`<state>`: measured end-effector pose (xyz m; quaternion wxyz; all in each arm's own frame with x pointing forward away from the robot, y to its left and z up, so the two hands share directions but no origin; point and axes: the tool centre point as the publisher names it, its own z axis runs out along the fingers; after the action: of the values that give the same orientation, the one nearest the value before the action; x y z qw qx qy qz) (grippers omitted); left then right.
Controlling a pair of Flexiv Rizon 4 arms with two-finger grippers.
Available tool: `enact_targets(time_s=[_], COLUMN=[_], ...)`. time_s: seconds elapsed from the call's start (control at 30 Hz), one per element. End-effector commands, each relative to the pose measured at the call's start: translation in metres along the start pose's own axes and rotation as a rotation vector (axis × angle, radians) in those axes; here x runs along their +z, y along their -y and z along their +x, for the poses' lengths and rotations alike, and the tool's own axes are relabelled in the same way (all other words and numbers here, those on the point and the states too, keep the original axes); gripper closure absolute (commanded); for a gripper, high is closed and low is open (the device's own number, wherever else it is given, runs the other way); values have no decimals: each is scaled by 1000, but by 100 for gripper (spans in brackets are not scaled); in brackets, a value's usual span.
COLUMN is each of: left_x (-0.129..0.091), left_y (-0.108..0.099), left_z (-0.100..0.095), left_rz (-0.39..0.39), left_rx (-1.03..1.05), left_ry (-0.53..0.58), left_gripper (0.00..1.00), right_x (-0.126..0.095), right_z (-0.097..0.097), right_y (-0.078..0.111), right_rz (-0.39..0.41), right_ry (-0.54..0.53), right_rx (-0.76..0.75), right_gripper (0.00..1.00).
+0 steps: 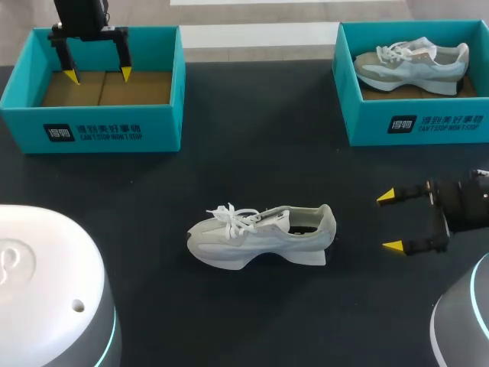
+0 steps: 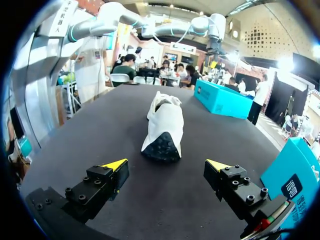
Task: Take the shoe out of the shoebox, open the shoe tongue, remove and reinsert the insole, then place the shoe into the shoebox
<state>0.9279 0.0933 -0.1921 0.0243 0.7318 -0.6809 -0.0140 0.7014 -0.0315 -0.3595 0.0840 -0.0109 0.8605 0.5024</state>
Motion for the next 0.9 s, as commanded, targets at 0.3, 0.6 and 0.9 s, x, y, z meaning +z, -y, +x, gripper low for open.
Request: enact_targets(time_s=[0.3,0.6,0.9], left_x=[0,0,0], left_y=[0,0,0], left_z=[0,0,0], left_rz=[1,1,1], left_rx=[0,0,0], left_ry=[0,0,0], left_gripper=[0,0,0], right_x=[1,1,10], right_z=[0,0,-1], right_y=[-1,-1,-1], right_rz=[4,4,30], right_ry=[1,1,37], right_rx=[1,1,36], right_gripper=[0,0,0])
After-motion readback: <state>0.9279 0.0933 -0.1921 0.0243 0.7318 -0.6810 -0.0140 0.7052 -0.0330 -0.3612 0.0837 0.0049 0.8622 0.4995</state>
